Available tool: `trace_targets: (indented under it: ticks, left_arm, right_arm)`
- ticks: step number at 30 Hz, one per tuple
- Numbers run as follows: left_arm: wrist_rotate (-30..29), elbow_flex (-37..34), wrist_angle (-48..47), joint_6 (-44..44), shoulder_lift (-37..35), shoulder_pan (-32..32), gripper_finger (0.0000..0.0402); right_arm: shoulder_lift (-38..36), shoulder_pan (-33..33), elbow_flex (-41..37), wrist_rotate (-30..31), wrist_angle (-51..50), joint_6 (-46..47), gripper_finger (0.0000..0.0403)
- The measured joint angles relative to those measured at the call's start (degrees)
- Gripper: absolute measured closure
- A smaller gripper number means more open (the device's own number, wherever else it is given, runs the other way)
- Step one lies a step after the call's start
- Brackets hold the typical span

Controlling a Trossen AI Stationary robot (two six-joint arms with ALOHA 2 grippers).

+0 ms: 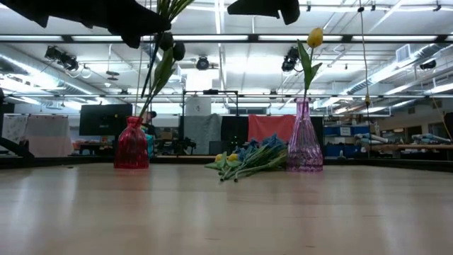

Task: Sort flowers into vase by color
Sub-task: Put the blue flower into the blue vase

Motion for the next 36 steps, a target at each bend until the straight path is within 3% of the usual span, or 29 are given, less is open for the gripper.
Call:
trace_targets:
  ticks: [12, 17, 29, 32, 36]
  left_arm:
    - [-0.20, -0.11, -5.33, 1.83, -11.93, -0.13, 0.0367]
    - [-2.64, -3.82, -5.04, 2.33, -18.15, -0.10, 0.0367]
    - [-25.14, -7.93, -4.63, 7.31, -29.94, 0.00, 0.0367]
    - [-28.48, -8.56, -4.80, 8.20, -30.16, 0.07, 0.0367]
    - [-28.71, -10.81, 0.49, 10.13, -30.11, 1.93, 0.0367]
  right_arm:
    - [0.00, 0.58, -0.02, 0.82, -4.19, 4.49, 0.0080]
    - [0.00, 0.82, -0.02, 1.60, -4.41, 4.66, 0.0080]
    - [0.00, 0.80, -0.02, 1.60, -4.38, 4.62, 0.0080]
    - [0.00, 0.80, -0.02, 1.60, -4.22, 4.62, 0.0080]
    - [0.00, 0.78, -0.02, 1.60, -4.09, 4.53, 0.0080]
